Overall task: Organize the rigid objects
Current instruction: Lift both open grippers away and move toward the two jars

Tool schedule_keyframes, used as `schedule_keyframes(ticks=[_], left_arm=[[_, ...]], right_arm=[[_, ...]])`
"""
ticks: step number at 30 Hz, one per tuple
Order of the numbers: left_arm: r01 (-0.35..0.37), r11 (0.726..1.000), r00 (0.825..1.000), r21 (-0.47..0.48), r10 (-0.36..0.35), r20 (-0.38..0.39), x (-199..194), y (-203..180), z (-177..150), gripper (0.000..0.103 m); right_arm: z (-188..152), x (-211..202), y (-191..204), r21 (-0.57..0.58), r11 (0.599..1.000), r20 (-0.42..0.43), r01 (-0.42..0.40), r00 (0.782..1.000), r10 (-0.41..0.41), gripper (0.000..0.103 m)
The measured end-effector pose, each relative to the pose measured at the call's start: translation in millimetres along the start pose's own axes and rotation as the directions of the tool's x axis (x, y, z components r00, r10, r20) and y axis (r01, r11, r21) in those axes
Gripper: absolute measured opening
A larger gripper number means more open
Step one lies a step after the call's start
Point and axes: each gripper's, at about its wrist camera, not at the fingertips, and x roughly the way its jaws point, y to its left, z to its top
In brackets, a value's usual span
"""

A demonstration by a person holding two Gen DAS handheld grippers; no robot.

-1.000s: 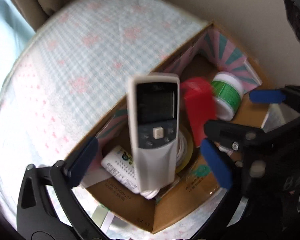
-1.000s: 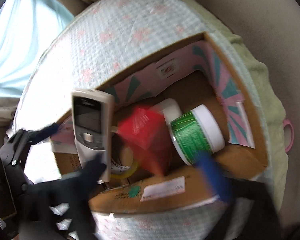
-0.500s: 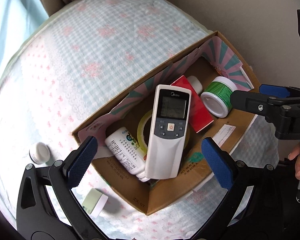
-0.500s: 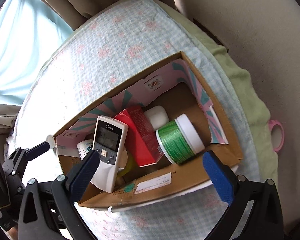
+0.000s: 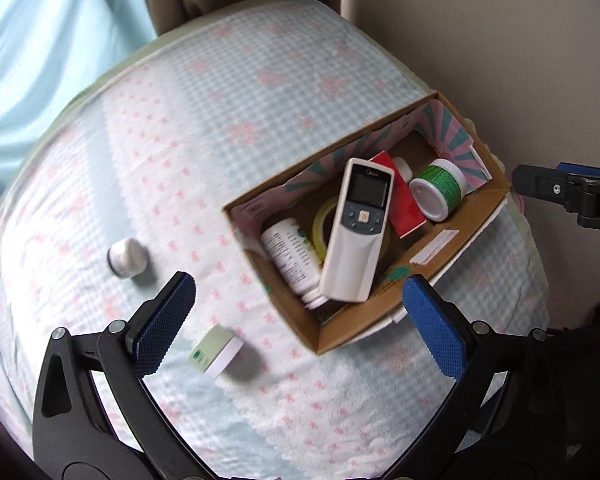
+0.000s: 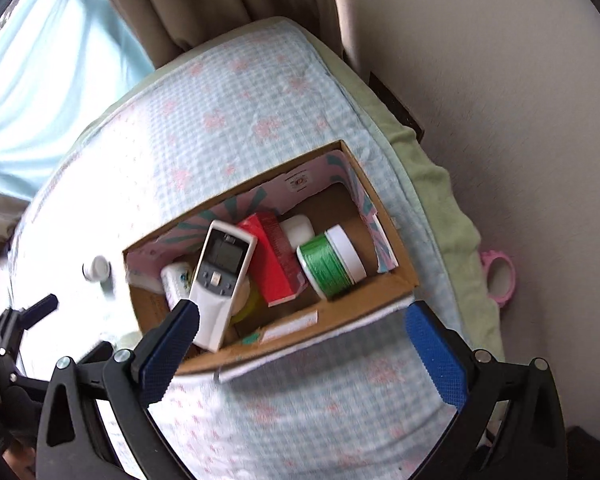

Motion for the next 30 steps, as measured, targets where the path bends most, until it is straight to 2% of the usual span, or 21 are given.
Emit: schedule_keyframes(ticks=[5,9,14,17,20,24,30], left_arm=[[-0.025,0.999,0.999,-0.031,0.026,0.038,-34.3,35.8,-25.1,0.103],[-0.017,0.997,0.998,-0.076,0.021,0.056,-53.1,71.4,-42.4,0.103],[-0.025,0.991,0.998,-0.130,0.033,0.060,-66.3,119.9,-63.0,0.103],[-0.041,0.984,0.997,-0.172,0.051,0.056,-71.8,150.6,-73.6,0.103],[-0.038,0.980,0.997,-0.194,0.050,0.059,-76.0,179.4,-80.2,0.103],[-0.056,0.982,0.997,-0.182,0.066,0.048,-74.8,212.5,-83.2,0.103],[-0.021,0.989,0.999,-0.146,0.025,0.030,-47.3,254.7,-71.1,0.103]], right_arm=[[-16.7,-29.8,33.0,-0.092,0.995,0.033,0.046,0.999,-0.044,0.103],[-30.0,-47.6,66.9,-0.155,0.984,0.083,0.091,0.993,-0.079,0.103],[-46.0,-56.9,111.0,-0.205,0.975,0.100,0.087,0.993,-0.068,0.103],[-55.9,-56.3,134.9,-0.210,0.976,0.096,0.065,0.994,-0.045,0.103],[-64.5,-53.0,154.3,-0.167,0.985,0.091,0.050,0.995,-0.036,0.103],[-75.1,-41.3,180.1,-0.109,0.994,0.060,0.025,0.998,-0.019,0.103],[-86.5,-12.8,234.1,-0.162,0.987,0.040,0.001,0.999,0.005,0.103]])
